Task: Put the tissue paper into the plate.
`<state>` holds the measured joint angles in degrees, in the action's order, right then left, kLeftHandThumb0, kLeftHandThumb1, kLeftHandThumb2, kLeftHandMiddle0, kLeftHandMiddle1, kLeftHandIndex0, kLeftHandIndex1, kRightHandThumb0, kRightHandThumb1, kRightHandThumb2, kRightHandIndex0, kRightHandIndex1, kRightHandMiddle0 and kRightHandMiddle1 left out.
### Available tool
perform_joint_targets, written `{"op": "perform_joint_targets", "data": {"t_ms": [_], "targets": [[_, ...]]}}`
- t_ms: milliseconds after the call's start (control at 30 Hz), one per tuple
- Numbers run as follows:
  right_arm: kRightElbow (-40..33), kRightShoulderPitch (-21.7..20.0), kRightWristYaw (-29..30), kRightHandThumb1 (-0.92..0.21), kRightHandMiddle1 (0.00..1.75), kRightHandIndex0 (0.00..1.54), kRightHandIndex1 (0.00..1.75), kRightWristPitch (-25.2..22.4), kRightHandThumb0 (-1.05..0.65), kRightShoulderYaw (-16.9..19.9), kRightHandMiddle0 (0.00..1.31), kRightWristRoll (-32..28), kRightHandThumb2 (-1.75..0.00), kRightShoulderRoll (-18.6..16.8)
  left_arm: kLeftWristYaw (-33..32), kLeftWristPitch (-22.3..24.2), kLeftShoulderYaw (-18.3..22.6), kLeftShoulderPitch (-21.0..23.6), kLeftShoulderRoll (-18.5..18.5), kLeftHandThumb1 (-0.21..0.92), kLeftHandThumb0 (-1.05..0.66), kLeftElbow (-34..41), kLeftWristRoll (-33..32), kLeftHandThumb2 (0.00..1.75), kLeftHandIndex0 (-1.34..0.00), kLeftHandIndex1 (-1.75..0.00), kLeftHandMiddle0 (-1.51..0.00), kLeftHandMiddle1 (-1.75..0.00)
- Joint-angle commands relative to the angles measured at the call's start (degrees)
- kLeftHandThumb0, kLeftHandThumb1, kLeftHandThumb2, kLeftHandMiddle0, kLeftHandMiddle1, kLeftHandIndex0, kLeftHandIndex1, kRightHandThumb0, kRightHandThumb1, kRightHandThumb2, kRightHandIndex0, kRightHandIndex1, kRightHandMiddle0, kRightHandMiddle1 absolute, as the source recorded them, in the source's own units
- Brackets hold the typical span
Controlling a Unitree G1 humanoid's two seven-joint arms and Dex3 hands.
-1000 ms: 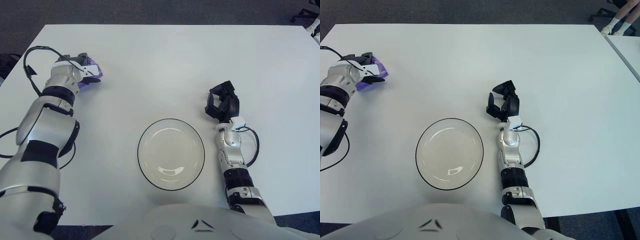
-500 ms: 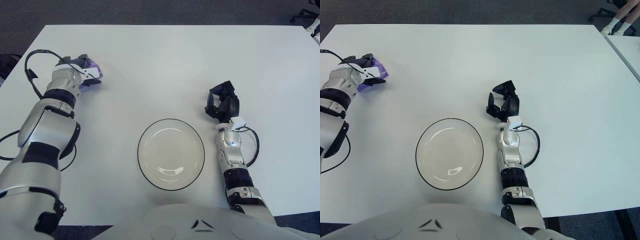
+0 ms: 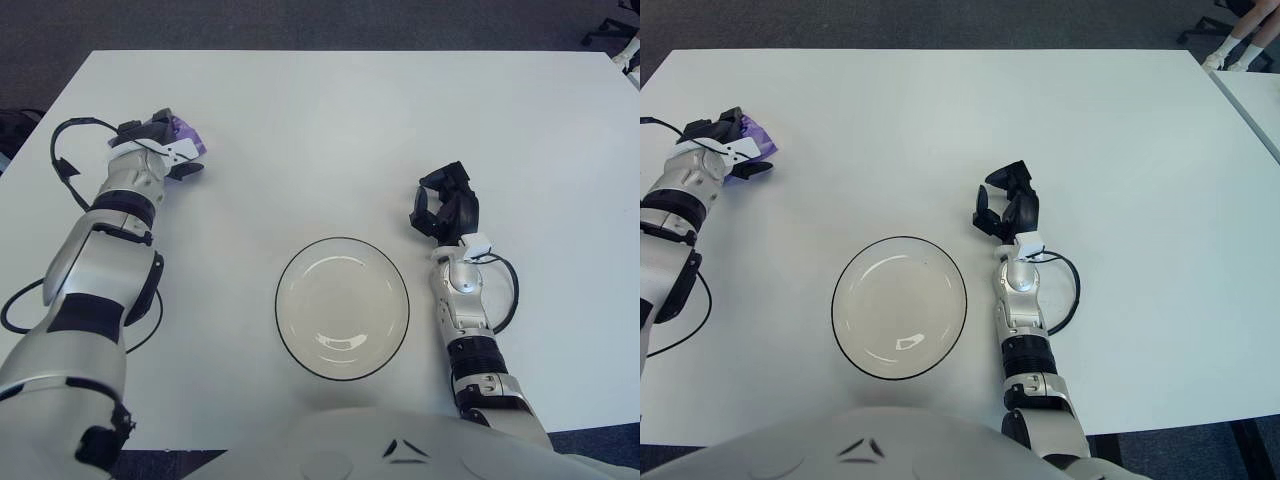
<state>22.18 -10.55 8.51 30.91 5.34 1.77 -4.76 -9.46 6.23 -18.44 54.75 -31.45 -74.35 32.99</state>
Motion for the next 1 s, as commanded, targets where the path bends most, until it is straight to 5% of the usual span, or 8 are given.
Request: {"op": "perform_joint_targets", "data": {"t_ms": [0, 67, 167, 267, 967], "targets": [[7.4, 8.9, 0.0, -0.57, 1.75, 0.65, 1.56, 0.7, -0.41, 1.7, 0.42, -0.5, -1.01, 1.3, -0.9, 1.9, 3.0, -8.3, 4.3, 0.35, 0.23, -3.0, -3.8, 1.18, -0.10, -1.59, -0.47, -1.59], [7.4, 8.9, 0.0, -0.57, 1.75, 0.65, 1.56, 0.7, -0.41, 1.7, 0.42, -0.5, -1.01, 1.3, -1.8, 2.0, 3.5, -8.4, 4.6, 0.35, 0.33, -3.1, -4.2, 1.21, -0.14, -1.67, -0.52, -1.66], [7.4, 9.0, 0.1, -0.57, 1.75, 0.64, 1.56, 0.8, -0.41, 1.7, 0.42, -0.4, -1.01, 1.4, -6.3, 1.7, 4.9, -9.3, 6.2, 0.12, 0.11, -3.6, -5.0, 1.44, -0.51, -1.72, -0.79, -1.48], [7.4, 9.0, 0.1, -0.57, 1.75, 0.64, 1.56, 0.9, -0.41, 1.7, 0.42, -0.4, -1.01, 1.4, -9.4, 1.2, 5.2, -10.0, 6.6, 0.01, 0.04, -3.5, -5.1, 1.57, -0.63, -1.74, -0.90, -1.47], [6.6, 9.6, 0.8, -0.58, 1.75, 0.64, 1.55, 0.2, -0.41, 1.7, 0.41, -0.1, -0.99, 1.2, -17.4, -4.1, 9.0, -12.8, 7.7, -0.10, 0.00, -3.4, -7.0, 1.70, -0.73, -1.75, -0.98, -1.50]]}}
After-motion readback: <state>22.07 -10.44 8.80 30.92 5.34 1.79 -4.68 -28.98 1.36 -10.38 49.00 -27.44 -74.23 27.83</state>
